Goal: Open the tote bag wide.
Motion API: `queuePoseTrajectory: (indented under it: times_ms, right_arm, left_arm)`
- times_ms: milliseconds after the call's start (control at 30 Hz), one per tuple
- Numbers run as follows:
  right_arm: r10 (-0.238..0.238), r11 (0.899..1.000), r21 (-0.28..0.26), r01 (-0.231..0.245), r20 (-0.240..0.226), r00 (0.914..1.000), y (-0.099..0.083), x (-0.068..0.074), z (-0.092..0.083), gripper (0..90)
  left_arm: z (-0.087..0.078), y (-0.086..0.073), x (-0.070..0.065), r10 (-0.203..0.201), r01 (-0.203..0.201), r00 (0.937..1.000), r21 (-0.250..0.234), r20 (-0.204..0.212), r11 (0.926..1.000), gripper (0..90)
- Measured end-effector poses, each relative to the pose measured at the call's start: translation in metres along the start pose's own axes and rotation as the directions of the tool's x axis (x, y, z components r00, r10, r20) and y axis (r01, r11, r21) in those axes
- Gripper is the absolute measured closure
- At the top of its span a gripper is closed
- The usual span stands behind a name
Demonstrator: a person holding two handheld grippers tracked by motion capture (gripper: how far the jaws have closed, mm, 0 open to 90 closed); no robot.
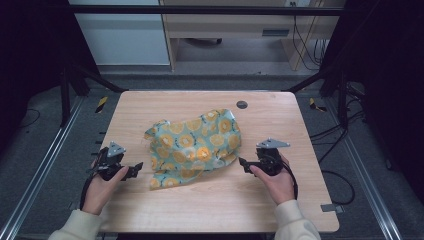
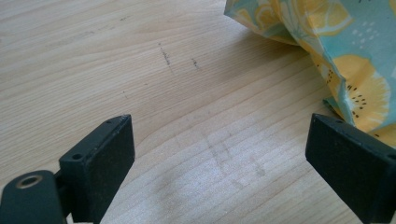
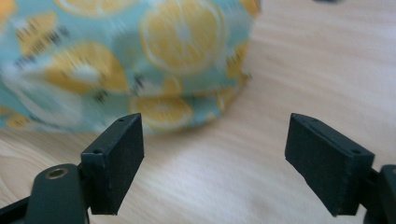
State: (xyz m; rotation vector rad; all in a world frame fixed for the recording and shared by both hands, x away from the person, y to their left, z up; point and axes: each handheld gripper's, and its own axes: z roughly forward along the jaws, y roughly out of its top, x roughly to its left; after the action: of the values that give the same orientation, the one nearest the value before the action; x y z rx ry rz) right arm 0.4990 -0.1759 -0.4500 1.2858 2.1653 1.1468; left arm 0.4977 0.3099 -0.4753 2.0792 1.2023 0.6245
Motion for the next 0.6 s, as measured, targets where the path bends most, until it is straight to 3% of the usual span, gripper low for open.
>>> queuePoseTrajectory:
  times_ms: [100,133,167,333,600]
  right_arm:
    - [-0.053,0.998,-0.015,0.053,-0.009,0.9985,0.028,0.007,0.002,21.0]
    - [-0.053,0.998,-0.015,0.053,-0.009,0.9985,0.028,0.007,0.002,21.0]
    - [-0.085,0.996,-0.02,0.085,-0.015,0.9962,0.048,0.012,0.005,21.8]
    - [-0.164,0.987,-0.001,0.164,-0.031,0.9861,0.091,0.025,0.018,25.8]
    - [-0.218,0.974,0.047,0.221,-0.059,0.9742,0.128,0.029,0.047,24.8]
  left_arm:
    - [0.001,-0.001,0.001,-0.005,0.005,1.0,0.008,0.001,1.0,8.0]
    - [0.001,-0.001,0.001,-0.005,0.005,1.0,0.008,0.001,1.0,8.1]
    - [0.0,-0.001,0.002,-0.008,0.008,1.0,0.011,-0.001,0.9999,8.2]
    - [0.001,-0.001,0.002,-0.01,0.01,0.9999,0.018,-0.002,0.9998,8.4]
    - [0.002,-0.002,0.001,-0.003,0.003,1.0,0.031,0.005,0.9995,8.7]
